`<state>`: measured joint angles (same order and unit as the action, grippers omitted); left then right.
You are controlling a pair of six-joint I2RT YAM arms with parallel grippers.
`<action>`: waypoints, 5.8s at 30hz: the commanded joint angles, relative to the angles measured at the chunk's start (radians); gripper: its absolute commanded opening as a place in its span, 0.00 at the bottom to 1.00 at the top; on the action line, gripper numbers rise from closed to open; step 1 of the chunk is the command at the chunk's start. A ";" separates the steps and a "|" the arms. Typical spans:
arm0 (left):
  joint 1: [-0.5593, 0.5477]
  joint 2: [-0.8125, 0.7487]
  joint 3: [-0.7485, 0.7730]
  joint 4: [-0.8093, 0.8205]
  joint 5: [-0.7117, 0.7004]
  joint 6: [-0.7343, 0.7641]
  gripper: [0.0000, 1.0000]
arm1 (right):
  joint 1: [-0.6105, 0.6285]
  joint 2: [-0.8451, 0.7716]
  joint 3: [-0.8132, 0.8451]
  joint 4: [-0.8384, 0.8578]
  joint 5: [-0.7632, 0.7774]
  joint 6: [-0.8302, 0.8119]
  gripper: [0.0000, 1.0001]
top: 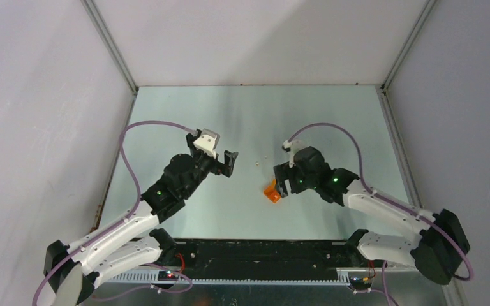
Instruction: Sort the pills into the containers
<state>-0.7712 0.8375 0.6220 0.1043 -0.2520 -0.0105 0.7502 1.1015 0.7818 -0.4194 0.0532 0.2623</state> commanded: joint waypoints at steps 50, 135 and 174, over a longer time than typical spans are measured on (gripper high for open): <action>0.194 0.096 0.197 -0.313 0.111 -0.646 0.98 | 0.222 0.193 -0.059 0.302 -0.003 -0.196 0.38; 0.151 0.476 0.410 -0.447 0.599 -0.993 0.62 | 0.187 0.109 0.215 0.061 -0.262 -0.472 0.31; 0.138 0.395 0.299 -0.211 0.708 -1.035 0.55 | -0.013 0.037 0.221 0.135 -0.330 -0.105 0.24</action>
<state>-0.6224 1.2438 0.9684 -0.2089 0.4507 -0.9581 0.7567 1.1656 0.9951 -0.3561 -0.2607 0.0574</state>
